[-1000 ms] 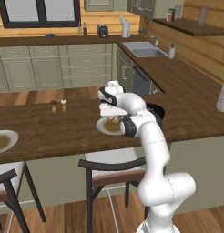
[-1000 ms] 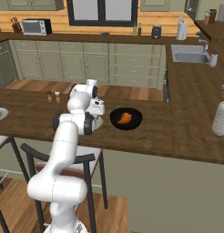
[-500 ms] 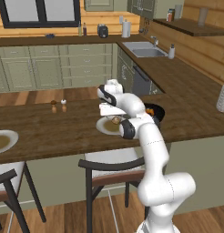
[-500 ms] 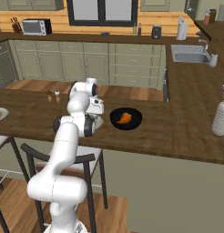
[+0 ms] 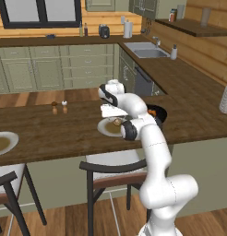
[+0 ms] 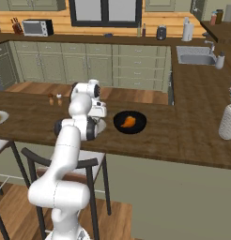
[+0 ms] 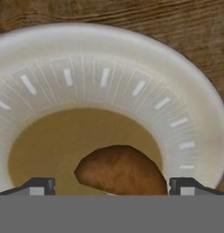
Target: Pick the chicken drumstick and mushroom from their plates and place them in the bowl. Then put the bowl in the fridge.
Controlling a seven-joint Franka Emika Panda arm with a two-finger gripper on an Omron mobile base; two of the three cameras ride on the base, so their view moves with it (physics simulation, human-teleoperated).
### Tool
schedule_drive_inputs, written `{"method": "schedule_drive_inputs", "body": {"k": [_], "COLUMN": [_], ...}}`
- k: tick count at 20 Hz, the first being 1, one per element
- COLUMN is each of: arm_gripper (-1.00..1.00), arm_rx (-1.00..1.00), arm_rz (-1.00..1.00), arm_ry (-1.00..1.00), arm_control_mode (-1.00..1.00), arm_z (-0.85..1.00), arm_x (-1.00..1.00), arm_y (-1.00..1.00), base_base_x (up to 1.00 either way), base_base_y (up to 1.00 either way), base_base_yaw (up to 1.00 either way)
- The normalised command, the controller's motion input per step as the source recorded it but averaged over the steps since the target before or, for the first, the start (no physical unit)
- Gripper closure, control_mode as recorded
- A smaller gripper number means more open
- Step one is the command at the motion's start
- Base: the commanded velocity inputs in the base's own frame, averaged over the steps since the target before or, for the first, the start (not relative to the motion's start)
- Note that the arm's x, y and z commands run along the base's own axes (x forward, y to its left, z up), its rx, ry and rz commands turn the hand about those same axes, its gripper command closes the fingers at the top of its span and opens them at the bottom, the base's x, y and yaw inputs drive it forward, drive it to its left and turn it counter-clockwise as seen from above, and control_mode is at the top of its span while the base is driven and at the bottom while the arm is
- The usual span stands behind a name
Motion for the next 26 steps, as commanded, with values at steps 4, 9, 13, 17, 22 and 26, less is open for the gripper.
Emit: {"method": "schedule_drive_inputs", "body": {"k": [4,9,13,17,22,26], "arm_gripper": [-1.0,-1.0,-1.0,-1.0,1.0,1.0], "arm_rx": [0.0,0.0,0.0,0.0,0.0,0.0], "arm_rz": [0.0,0.0,0.0,0.0,0.0,0.0], "arm_ry": [-0.03,-0.03,-0.05,-0.07,-0.09,-0.07], "arm_control_mode": [-1.0,-1.0,-1.0,-1.0,-1.0,-1.0], "arm_z": [0.0,-0.06,-0.22,-0.28,-0.2,-0.01], "arm_x": [-0.37,-0.09,0.0,0.0,0.0,-0.03], "arm_y": [-0.06,-0.01,0.0,0.0,0.0,0.0], "base_base_x": [0.0,0.0,0.0,0.0,0.0,0.0], "base_base_y": [0.0,0.0,0.0,0.0,0.0,0.0], "base_base_yaw": [0.0,0.0,0.0,0.0,0.0,0.0]}}
